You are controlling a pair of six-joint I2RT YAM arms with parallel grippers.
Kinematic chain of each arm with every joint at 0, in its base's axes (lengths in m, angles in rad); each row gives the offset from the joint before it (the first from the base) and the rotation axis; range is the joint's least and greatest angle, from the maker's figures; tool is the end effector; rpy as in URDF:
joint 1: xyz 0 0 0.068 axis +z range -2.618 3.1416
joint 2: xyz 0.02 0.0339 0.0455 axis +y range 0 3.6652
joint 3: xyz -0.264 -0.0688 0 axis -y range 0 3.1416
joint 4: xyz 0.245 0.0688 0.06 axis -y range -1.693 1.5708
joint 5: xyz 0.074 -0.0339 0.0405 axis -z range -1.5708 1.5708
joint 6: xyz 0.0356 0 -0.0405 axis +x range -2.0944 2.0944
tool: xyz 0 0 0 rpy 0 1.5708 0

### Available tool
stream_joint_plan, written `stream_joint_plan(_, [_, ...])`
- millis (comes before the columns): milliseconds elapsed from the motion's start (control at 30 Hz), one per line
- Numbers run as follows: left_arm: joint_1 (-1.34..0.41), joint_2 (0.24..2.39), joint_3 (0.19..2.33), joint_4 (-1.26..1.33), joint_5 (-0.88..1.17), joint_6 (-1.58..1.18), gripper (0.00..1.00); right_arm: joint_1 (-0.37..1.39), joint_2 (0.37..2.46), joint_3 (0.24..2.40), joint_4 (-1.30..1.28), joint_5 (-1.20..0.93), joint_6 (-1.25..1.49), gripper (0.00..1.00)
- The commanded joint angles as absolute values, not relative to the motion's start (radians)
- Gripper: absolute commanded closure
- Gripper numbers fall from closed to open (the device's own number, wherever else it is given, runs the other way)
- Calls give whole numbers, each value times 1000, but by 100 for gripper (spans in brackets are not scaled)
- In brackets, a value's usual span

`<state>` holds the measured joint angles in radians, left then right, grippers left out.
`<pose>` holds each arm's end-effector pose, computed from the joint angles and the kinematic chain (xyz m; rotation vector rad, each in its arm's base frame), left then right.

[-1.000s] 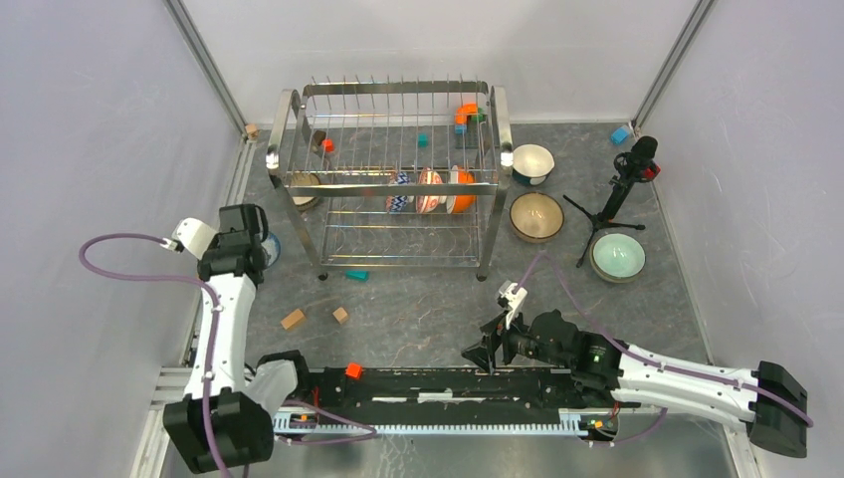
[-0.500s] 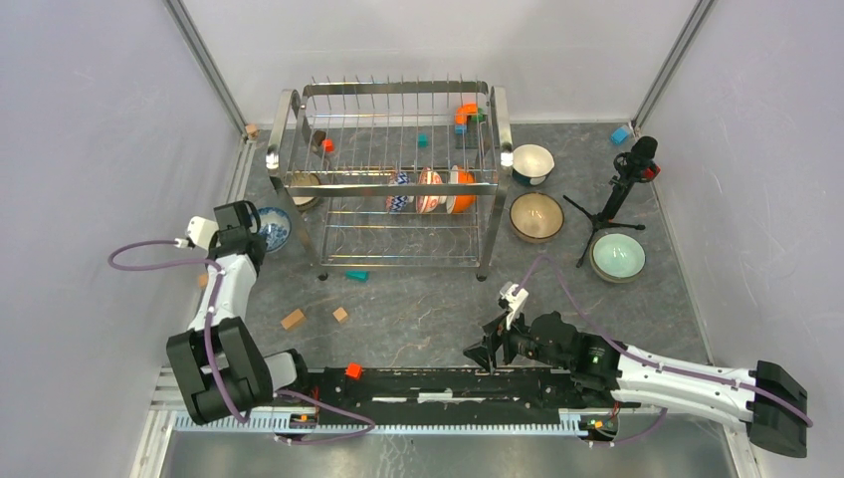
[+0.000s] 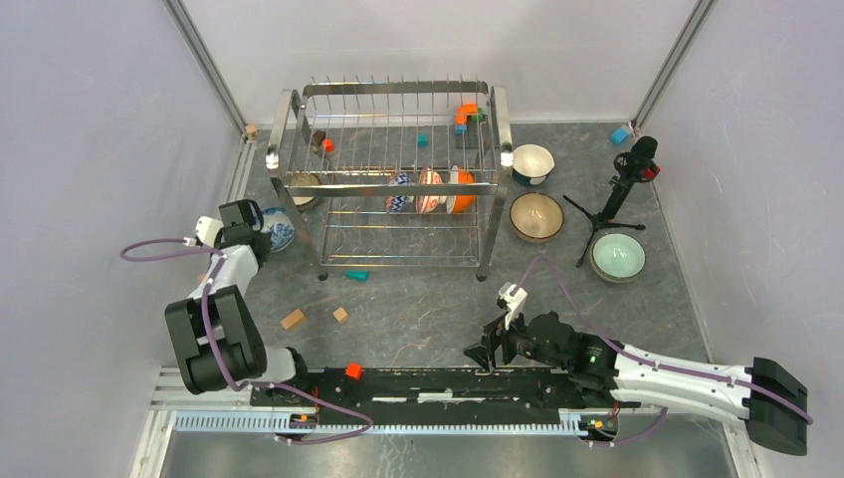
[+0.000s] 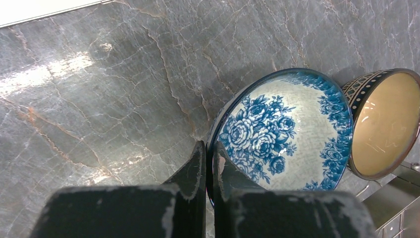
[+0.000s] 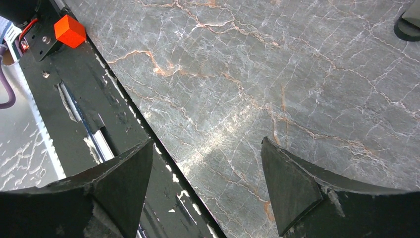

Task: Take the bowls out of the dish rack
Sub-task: Place the bowl at the center of the board.

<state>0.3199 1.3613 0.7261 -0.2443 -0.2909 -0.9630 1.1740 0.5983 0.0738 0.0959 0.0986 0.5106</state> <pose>0.2501 0.0936 0.1914 -1.5365 1.8461 0.0604 0.0587 0.1310 0.1460 -0.6314 2.0409 0.9536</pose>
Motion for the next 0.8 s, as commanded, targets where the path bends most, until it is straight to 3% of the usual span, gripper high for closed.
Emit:
stream_joint_plan(0, [329,1372,738,-147,-281,-998,98,1178,575,59,122,116,519,15])
stream_joint_plan(267, [330,1401,728,-143,-256,-993,97,1178,569,51,113,121,520,15])
stream_joint_plan(600, [331,1423,717,-148,-253,-965,80,1178,565,37,109,127,524,15])
stream_joint_plan(767, [330,1428,703,-159,-254,-968,78,1178,559,41,91,140,518,15])
